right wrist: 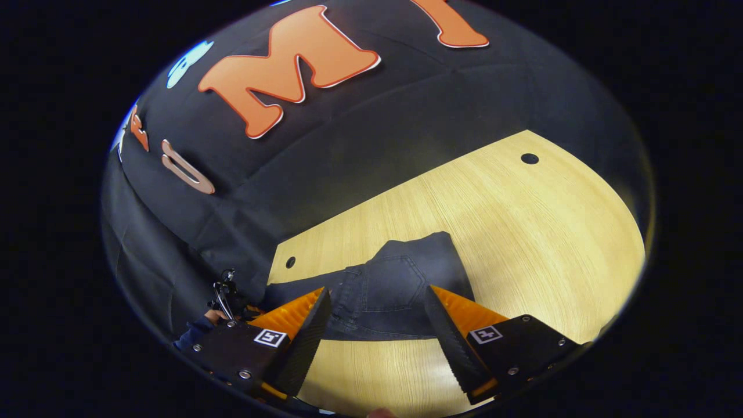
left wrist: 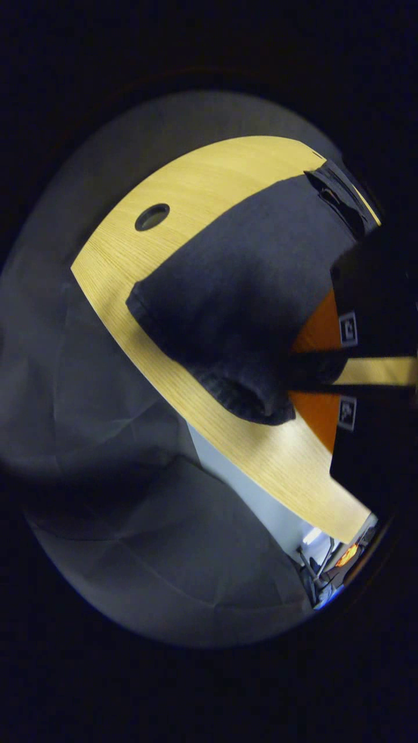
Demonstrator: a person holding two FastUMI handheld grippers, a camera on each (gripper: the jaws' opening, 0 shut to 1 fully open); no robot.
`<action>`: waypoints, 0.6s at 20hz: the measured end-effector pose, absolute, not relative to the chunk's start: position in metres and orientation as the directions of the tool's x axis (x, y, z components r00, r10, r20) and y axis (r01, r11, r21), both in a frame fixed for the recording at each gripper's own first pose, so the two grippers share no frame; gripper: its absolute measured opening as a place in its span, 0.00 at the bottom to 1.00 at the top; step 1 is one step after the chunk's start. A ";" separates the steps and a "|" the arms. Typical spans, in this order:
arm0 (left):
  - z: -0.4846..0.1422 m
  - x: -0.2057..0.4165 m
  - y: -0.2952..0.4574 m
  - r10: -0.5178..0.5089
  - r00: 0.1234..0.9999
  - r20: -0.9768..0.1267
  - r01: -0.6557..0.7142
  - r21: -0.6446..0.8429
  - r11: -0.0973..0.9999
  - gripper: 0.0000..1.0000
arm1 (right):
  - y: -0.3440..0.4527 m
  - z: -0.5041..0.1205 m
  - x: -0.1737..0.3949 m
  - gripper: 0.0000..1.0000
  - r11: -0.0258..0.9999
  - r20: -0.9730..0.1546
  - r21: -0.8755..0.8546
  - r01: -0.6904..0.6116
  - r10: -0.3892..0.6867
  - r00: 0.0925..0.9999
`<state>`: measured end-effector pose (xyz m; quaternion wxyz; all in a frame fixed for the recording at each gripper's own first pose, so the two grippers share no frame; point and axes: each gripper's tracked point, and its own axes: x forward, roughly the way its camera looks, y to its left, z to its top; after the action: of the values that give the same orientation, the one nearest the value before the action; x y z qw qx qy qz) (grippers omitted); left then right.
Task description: Grasp the waist and the cuffs of the jeans and fold them to make the two legs overlap; first hold the waist and fold one-third of the jeans toward the cuffs, then hold the cuffs and fold the remaining one-third in the same direction to finish folding.
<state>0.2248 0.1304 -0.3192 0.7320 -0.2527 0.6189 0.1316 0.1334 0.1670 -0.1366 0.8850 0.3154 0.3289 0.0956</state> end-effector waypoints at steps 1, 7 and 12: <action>-0.328 0.225 0.131 -0.128 0.225 -0.966 -0.496 -0.226 0.838 0.13 | 0.163 -0.138 0.134 0.99 0.782 -0.525 0.621 0.043 0.375 0.764; -0.264 0.238 0.123 -0.224 0.471 -0.853 -0.416 -0.439 0.797 0.05 | 0.143 -0.140 0.136 0.99 0.781 -0.527 0.623 0.040 0.382 0.759; -0.163 0.242 0.101 -0.253 0.624 -0.739 -0.221 -0.478 0.850 0.05 | 0.137 -0.135 0.142 0.99 0.769 -0.511 0.639 0.025 0.400 0.761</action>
<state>0.2420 0.1010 -0.1629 0.8586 -0.2734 0.4336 -0.0094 0.1422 0.1375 -0.1347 0.8809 0.3231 0.3292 0.1064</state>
